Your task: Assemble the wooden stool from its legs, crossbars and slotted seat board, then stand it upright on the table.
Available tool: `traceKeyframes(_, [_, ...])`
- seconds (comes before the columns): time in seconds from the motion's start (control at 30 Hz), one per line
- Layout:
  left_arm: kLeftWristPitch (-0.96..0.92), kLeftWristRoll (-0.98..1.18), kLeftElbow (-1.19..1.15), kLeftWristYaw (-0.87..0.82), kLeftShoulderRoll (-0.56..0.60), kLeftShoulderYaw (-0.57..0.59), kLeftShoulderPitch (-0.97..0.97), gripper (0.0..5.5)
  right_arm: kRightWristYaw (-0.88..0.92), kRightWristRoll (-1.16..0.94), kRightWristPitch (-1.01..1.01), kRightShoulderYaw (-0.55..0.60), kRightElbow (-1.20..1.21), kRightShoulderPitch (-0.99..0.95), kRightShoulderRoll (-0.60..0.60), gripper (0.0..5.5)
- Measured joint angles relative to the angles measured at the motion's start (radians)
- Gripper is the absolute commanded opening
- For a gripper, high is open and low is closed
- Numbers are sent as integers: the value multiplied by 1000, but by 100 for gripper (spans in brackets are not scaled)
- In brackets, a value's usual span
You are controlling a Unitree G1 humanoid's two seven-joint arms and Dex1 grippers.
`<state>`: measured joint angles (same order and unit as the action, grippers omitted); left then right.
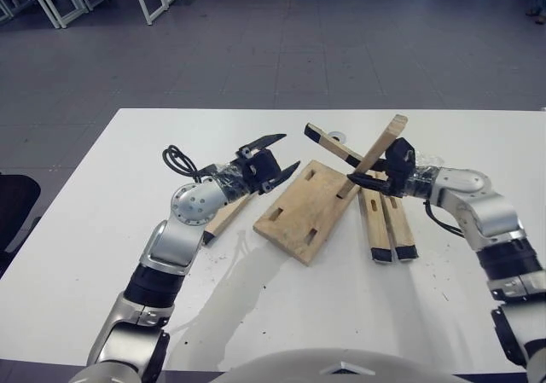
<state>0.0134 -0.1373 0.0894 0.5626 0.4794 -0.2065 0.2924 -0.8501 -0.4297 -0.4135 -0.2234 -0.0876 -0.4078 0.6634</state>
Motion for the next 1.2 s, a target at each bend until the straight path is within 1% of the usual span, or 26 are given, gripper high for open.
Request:
traceKeyframes(0.1, [-10, -66, -69, -29, 1, -27, -12, 290, -8, -69, -106, 31, 94, 50, 42, 202])
traceKeyframes(0.17, [-17, -102, -115, -42, -8, -54, -18, 290, -10, -88, -149, 38, 109, 54, 48, 202])
traceKeyframes(0.27, [-28, -154, -192, -67, -47, -113, -19, 290, -47, -88, -153, 28, 6, 0, 25, 202])
traceKeyframes(0.33, [-27, -162, -204, -71, -67, -131, -19, 290, -75, -88, -150, 19, -98, -56, -8, 202])
traceKeyframes(0.47, [-22, -161, -203, -91, -78, -123, -19, 290, -91, -88, -113, 23, -225, -103, -53, 202])
traceKeyframes(0.53, [-19, -152, -200, -100, -78, -97, -19, 290, -93, -88, -112, 39, -224, -95, -60, 202])
traceKeyframes(0.6, [-14, -151, -200, -100, -78, -95, -19, 290, -90, -88, -112, 47, -211, -84, -63, 202])
traceKeyframes(0.87, [-35, -151, -149, -99, -97, -97, -20, 290, 1, -86, -176, 62, -42, -33, -76, 202])
traceKeyframes(0.9, [-37, -150, -137, -99, -100, -98, -21, 290, 11, -86, -191, 66, -24, -31, -80, 231])
traceKeyframes(1.0, [-44, -142, -103, -94, -112, -105, -30, 290, 35, -85, -274, 72, 1, 1, -95, 271])
traceKeyframes(1.13, [-55, -144, -92, -93, -115, -105, -62, 290, 34, -87, -343, 88, 58, 18, -98, 346])
traceKeyframes(1.2, [-61, -145, -82, -94, -115, -105, -67, 290, 34, -84, -378, 91, 95, 23, -73, 346])
